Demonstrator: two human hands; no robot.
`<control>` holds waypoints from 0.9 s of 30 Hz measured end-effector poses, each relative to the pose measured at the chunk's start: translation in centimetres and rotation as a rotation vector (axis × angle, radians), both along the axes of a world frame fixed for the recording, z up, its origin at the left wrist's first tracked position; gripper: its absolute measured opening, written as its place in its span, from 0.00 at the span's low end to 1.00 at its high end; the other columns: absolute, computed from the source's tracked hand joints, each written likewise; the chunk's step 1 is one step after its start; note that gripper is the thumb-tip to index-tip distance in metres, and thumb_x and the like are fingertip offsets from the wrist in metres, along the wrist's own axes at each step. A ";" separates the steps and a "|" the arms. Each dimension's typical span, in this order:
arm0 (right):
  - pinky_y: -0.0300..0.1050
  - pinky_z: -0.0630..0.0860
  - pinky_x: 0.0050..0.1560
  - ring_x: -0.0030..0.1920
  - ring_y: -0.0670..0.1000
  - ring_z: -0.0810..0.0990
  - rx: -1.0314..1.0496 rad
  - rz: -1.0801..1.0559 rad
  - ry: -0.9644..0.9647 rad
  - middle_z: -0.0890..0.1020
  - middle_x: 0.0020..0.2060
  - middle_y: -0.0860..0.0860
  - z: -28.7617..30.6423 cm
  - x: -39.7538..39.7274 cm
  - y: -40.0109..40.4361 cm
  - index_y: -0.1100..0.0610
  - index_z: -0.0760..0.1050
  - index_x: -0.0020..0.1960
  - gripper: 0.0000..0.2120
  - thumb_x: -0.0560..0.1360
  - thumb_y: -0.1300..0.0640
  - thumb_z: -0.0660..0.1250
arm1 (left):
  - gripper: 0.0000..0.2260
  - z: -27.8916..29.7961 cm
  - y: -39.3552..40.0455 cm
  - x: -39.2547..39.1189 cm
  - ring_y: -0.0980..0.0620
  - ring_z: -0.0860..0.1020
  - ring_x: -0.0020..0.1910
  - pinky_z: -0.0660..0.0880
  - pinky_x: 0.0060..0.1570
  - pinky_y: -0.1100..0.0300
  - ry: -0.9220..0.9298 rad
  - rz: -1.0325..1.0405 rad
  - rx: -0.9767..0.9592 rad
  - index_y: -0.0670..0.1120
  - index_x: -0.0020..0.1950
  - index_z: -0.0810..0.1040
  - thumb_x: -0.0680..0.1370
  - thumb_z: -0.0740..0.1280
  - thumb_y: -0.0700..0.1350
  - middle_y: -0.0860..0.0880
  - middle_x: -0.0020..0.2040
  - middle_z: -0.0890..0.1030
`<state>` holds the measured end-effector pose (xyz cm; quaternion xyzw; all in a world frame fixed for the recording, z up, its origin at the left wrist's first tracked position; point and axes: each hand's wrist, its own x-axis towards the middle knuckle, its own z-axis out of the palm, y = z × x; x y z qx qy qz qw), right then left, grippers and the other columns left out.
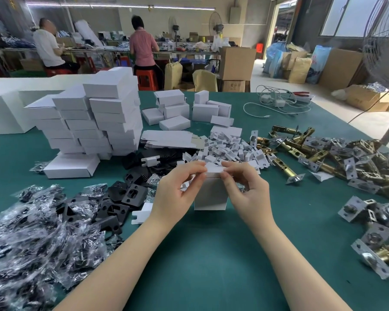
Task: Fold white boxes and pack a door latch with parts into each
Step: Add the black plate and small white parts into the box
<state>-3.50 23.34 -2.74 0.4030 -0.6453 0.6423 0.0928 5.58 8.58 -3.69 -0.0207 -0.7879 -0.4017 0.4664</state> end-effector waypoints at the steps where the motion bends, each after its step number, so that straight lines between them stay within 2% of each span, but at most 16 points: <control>1: 0.40 0.77 0.53 0.53 0.45 0.82 0.012 -0.001 0.018 0.82 0.52 0.40 -0.1 -0.1 0.1 0.44 0.77 0.46 0.13 0.76 0.63 0.70 | 0.06 -0.1 0.0 0.0 0.56 0.80 0.58 0.79 0.53 0.52 -0.001 0.002 -0.007 0.52 0.55 0.79 0.79 0.65 0.47 0.59 0.57 0.82; 5: 0.51 0.79 0.55 0.55 0.49 0.82 0.059 -0.052 0.125 0.80 0.58 0.43 -1.0 -0.6 0.3 0.50 0.78 0.49 0.05 0.75 0.58 0.70 | 0.06 -0.2 0.1 0.0 0.56 0.80 0.59 0.79 0.53 0.50 0.000 0.011 -0.034 0.52 0.55 0.79 0.79 0.65 0.47 0.55 0.58 0.82; 7: 0.54 0.79 0.55 0.57 0.50 0.81 0.069 -0.061 0.157 0.79 0.59 0.42 -1.5 -0.7 0.3 0.51 0.79 0.51 0.06 0.75 0.58 0.70 | 0.06 -0.2 0.2 0.1 0.57 0.80 0.59 0.79 0.53 0.53 -0.011 0.031 -0.040 0.53 0.54 0.79 0.79 0.65 0.48 0.55 0.58 0.81; 9: 0.54 0.78 0.56 0.60 0.48 0.80 0.086 -0.057 0.193 0.77 0.60 0.38 -1.7 -0.7 0.3 0.49 0.78 0.53 0.07 0.76 0.57 0.69 | 0.06 -0.2 0.4 0.1 0.58 0.80 0.59 0.79 0.53 0.56 -0.018 0.049 -0.034 0.53 0.54 0.79 0.79 0.65 0.48 0.56 0.59 0.81; 11: 0.52 0.78 0.58 0.63 0.46 0.77 0.089 -0.046 0.206 0.76 0.63 0.38 -1.9 -0.7 0.2 0.48 0.79 0.56 0.10 0.76 0.58 0.68 | 0.07 -0.3 0.5 0.2 0.59 0.79 0.62 0.79 0.55 0.56 -0.020 0.049 -0.039 0.53 0.55 0.79 0.79 0.65 0.48 0.54 0.61 0.80; 13: 0.52 0.77 0.60 0.66 0.46 0.76 0.086 -0.042 0.176 0.76 0.64 0.40 -2.1 -0.7 0.1 0.49 0.80 0.57 0.12 0.76 0.59 0.68 | 0.08 -0.7 0.5 0.2 0.58 0.76 0.66 0.78 0.56 0.56 -0.037 0.064 -0.090 0.53 0.57 0.77 0.79 0.65 0.47 0.51 0.66 0.77; 15: 0.47 0.76 0.61 0.67 0.45 0.74 0.092 -0.043 0.141 0.74 0.66 0.37 -2.4 -0.4 0.1 0.45 0.78 0.59 0.15 0.75 0.58 0.69 | 0.12 -1.3 0.7 0.5 0.56 0.75 0.67 0.78 0.56 0.56 -0.115 0.083 -0.104 0.55 0.62 0.72 0.80 0.65 0.45 0.49 0.72 0.73; 17: 0.41 0.75 0.60 0.66 0.41 0.73 0.173 -0.021 0.082 0.72 0.65 0.30 -2.7 0.1 0.0 0.36 0.70 0.66 0.25 0.75 0.58 0.70 | 0.26 -2.0 1.1 0.8 0.53 0.75 0.66 0.78 0.57 0.52 -0.284 0.073 -0.059 0.63 0.71 0.61 0.79 0.67 0.42 0.49 0.74 0.70; 19: 0.36 0.72 0.59 0.61 0.40 0.74 0.363 0.027 -0.002 0.70 0.64 0.28 -3.1 0.4 0.1 0.27 0.52 0.72 0.41 0.75 0.57 0.71 | 0.41 -2.5 1.1 0.8 0.51 0.76 0.63 0.75 0.58 0.53 -0.503 0.064 -0.047 0.73 0.73 0.42 0.78 0.67 0.42 0.53 0.72 0.71; 20: 0.36 0.71 0.58 0.60 0.41 0.75 0.450 0.037 -0.024 0.70 0.64 0.30 -3.3 0.4 0.1 0.24 0.43 0.72 0.46 0.75 0.56 0.70 | 0.44 -2.6 1.0 0.8 0.54 0.76 0.61 0.74 0.57 0.58 -0.570 0.054 -0.051 0.73 0.72 0.38 0.77 0.66 0.43 0.58 0.69 0.72; 21: 0.39 0.71 0.58 0.60 0.43 0.75 0.501 0.032 -0.037 0.72 0.65 0.35 -3.6 0.4 0.1 0.24 0.36 0.71 0.49 0.75 0.55 0.70 | 0.42 -2.6 0.8 0.7 0.56 0.76 0.60 0.72 0.55 0.64 -0.594 0.037 -0.040 0.70 0.74 0.42 0.76 0.66 0.44 0.63 0.64 0.72; 22: 0.40 0.72 0.58 0.60 0.44 0.76 0.506 0.027 -0.057 0.73 0.64 0.38 -3.9 0.2 0.1 0.25 0.31 0.70 0.51 0.75 0.55 0.69 | 0.37 -2.6 0.6 0.6 0.59 0.76 0.60 0.70 0.53 0.71 -0.592 0.017 -0.006 0.66 0.75 0.51 0.74 0.67 0.44 0.67 0.60 0.73; 24: 0.32 0.73 0.53 0.54 0.39 0.79 0.481 0.045 -0.112 0.77 0.57 0.34 -4.2 -0.1 0.0 0.29 0.29 0.72 0.52 0.76 0.55 0.69 | 0.27 -2.6 0.2 0.4 0.62 0.76 0.58 0.67 0.51 0.77 -0.591 0.013 0.070 0.58 0.71 0.66 0.73 0.69 0.45 0.66 0.57 0.76; 25: 0.28 0.72 0.50 0.52 0.36 0.78 0.483 0.046 -0.123 0.78 0.53 0.32 -4.3 -0.2 -0.1 0.33 0.34 0.75 0.49 0.76 0.55 0.69 | 0.26 -2.7 0.1 0.4 0.65 0.76 0.57 0.68 0.52 0.75 -0.594 0.019 0.092 0.56 0.70 0.68 0.74 0.69 0.46 0.64 0.57 0.77; 26: 0.25 0.71 0.48 0.52 0.33 0.77 0.484 0.041 -0.125 0.78 0.51 0.30 -4.2 -0.3 -0.1 0.38 0.43 0.78 0.43 0.76 0.55 0.69 | 0.24 -2.8 0.1 0.5 0.68 0.75 0.56 0.70 0.53 0.72 -0.587 0.018 0.109 0.56 0.69 0.69 0.74 0.69 0.48 0.63 0.58 0.78; 27: 0.23 0.69 0.46 0.52 0.30 0.76 0.475 0.031 -0.120 0.77 0.51 0.27 -4.2 -0.4 -0.1 0.41 0.54 0.76 0.36 0.75 0.55 0.69 | 0.23 -2.9 0.1 0.5 0.69 0.75 0.56 0.71 0.55 0.69 -0.570 0.009 0.134 0.58 0.68 0.70 0.74 0.69 0.49 0.63 0.58 0.79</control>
